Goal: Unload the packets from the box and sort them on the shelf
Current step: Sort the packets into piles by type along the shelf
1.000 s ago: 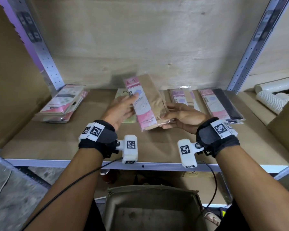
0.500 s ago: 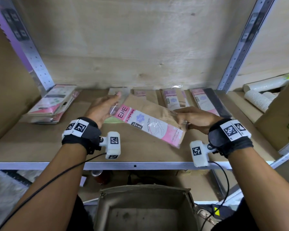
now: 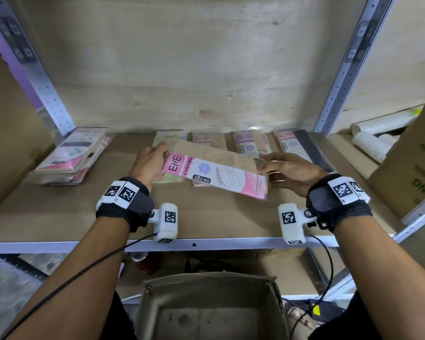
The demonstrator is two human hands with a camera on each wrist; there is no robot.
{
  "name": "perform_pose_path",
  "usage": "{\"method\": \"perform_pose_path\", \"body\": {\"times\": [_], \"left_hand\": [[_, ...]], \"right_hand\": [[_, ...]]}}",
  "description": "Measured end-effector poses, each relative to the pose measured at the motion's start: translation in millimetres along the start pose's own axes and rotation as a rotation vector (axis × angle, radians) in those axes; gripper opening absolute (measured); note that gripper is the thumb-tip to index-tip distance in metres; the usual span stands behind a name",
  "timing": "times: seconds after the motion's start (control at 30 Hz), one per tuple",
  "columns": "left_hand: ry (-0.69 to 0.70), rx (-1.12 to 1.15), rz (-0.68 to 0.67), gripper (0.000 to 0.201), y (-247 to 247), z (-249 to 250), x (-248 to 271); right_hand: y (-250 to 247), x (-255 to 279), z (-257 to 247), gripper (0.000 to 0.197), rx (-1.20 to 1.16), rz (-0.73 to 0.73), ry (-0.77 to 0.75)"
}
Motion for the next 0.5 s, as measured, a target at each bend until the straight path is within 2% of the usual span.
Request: {"method": "perform_pose_path", "body": {"times": [0.13,0.23,0.27,0.3,0.4,0.5], "left_hand": [[-0.044,0.140,-0.083,0.042,8,-2,5],[-0.073,0.248,-0.159,0.035,7,-7,4],[-0.079,0.255,-0.182,0.030,6,-9,3],[-0.080,0.253,-0.205,0.027,6,-11,2],[-0.102,0.231,-0.243,0.028,7,-17,-1],[-0.153,0.257,-0.273,0.033,7,-19,2]], "right_hand": [[2,1,0,0.017,-0.016,-0.038,-0.008],[8,5,-2,0.004,-0.001,-0.101,-0.012],[8,6,-3,0.008,0.002,-0.108,-0.013],[9,6,-2,0.019,0.010,-0.115,-0.013],[14,8,-1,0.047,0.043,-0.174,-0.014],[24,13,1,0.043,0.091,-0.281,-0.004]]}}
Point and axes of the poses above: each hand's wrist, its own x-axis away from the middle knuckle, its own y-axis out of the palm, z = x × y, the point moved 8 cm from there along -x, towards the middle knuckle, and after that the axes turned 12 degrees about x, right-handed, at the moved point
